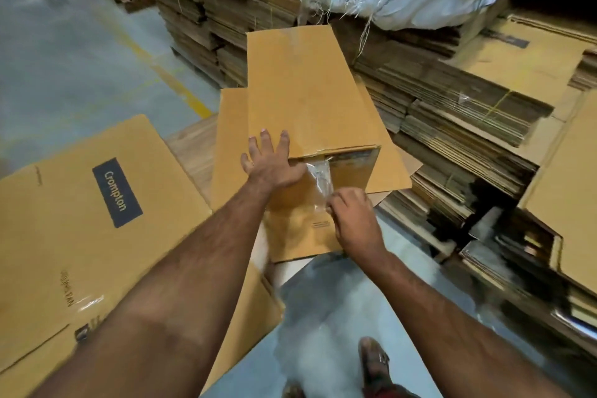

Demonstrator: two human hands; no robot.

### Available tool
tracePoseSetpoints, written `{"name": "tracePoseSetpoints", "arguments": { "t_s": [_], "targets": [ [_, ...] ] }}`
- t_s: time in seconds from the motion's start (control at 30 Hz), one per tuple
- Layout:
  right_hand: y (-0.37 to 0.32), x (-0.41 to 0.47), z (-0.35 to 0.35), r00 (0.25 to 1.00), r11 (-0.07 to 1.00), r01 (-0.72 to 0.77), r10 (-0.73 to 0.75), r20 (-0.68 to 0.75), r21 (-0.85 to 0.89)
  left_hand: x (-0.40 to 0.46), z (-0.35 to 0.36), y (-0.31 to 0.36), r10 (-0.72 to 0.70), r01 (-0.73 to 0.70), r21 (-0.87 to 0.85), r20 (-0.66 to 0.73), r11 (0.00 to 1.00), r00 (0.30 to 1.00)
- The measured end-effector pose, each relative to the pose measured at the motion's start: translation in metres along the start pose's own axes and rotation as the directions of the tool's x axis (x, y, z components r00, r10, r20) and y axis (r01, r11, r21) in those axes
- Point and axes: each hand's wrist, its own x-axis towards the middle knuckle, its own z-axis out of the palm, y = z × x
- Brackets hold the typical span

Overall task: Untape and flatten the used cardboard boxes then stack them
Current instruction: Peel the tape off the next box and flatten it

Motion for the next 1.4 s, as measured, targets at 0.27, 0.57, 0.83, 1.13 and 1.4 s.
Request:
{"name": "tracePoseSetpoints", "arguments": {
  "t_s": [0.27, 0.57, 0.83, 1.13, 1.4],
  "targets": [
    [0.001, -0.012, -0.001, 0.994, 0.997, 0.048, -0.042, 0.1, -0.063, -0.005, 0.015, 0.003, 0.004, 0.007, 0.049, -0.217, 0.999, 0.976],
    [0.003, 0.063, -0.04, 0.976, 0.975, -0.214, 0.216, -0.034, 0.054, -0.005, 0.005, -0.002, 0.051, -0.048, 0.033, -0.091, 0.998, 0.995],
    [0.014, 0.118, -0.036, 0.88, 0.921, -0.384, 0.387, 0.276, -0.069, -0.007, -0.015, 0.015, -0.185, 0.219, -0.253, 0.152, 0.942, 0.971],
    [0.146, 0.161, -0.102, 0.769, 0.737, -0.485, 0.616, 0.171, -0.47, -0.028, -0.041, 0.149, 0.279, -0.049, -0.482, 0.419, 0.875, 0.864],
    [0.131, 0.12, -0.054, 0.745, 0.909, 0.023, 0.262, 0.613, -0.417, 0.047, -0.026, 0.156, 0.067, -0.065, 0.064, -0.024, 0.996, 0.997]
  ]
}}
